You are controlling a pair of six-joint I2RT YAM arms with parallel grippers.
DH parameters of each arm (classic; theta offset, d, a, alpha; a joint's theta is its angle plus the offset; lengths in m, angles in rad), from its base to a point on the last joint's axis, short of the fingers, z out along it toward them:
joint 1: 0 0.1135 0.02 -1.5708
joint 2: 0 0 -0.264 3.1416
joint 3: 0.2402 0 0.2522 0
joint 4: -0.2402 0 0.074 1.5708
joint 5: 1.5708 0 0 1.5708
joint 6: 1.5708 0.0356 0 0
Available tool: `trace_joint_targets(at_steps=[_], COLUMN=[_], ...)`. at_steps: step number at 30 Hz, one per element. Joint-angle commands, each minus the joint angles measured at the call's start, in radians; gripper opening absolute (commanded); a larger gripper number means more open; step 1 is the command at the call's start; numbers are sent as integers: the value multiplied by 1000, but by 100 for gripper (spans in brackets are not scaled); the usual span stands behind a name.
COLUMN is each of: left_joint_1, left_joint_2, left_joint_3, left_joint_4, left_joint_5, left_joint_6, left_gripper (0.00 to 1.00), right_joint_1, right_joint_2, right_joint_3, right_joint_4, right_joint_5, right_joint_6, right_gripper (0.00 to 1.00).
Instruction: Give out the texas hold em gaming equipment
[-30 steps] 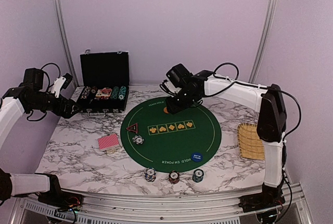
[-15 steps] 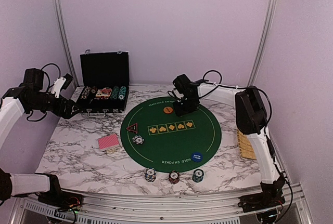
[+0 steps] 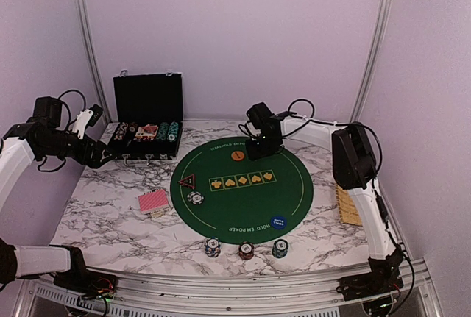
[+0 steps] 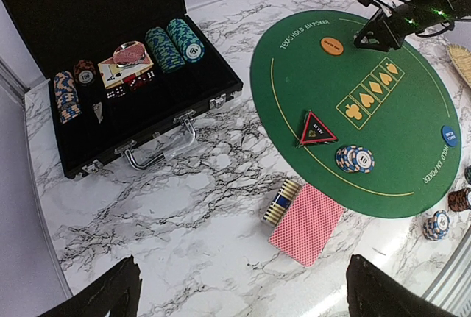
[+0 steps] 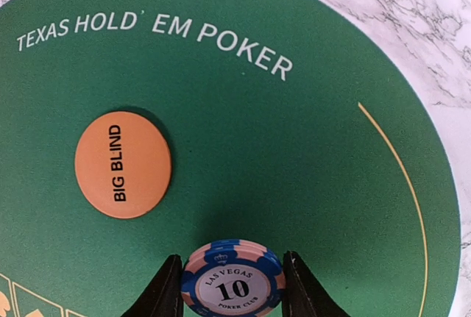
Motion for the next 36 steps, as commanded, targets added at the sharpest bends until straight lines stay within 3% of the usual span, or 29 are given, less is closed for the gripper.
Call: trace_joint_targets(at_steps=[1,5,14,22,28,36], left_joint_1=[5,4,4,4,4,3], left_joint_2=[-8,-6,-12,-15,-18,-17], left_joint_3=[31,34,33,33,33,31], left_joint_4=[-22,-22,-24,-24,-25,-24], left_joint_5=[14,18,18,23,19,23], left_joint_6=[15,10,10,6,7,12], left_gripper=[99,99,99,99,99,99], right_joint_1=[-14,-15,-17,-4,105,370], right_joint_2=[32,51,45,-40,-217,-494], right_joint_3=[38,46,78,82,-62,-425], right_joint_4=[15,9,-11,-33,-10,59], right_joint_5=[-15,-21,11,48,93,33], right_joint_6=[10,11,7,-2,-34,-5], right_gripper=[27,29,64,67,69,90])
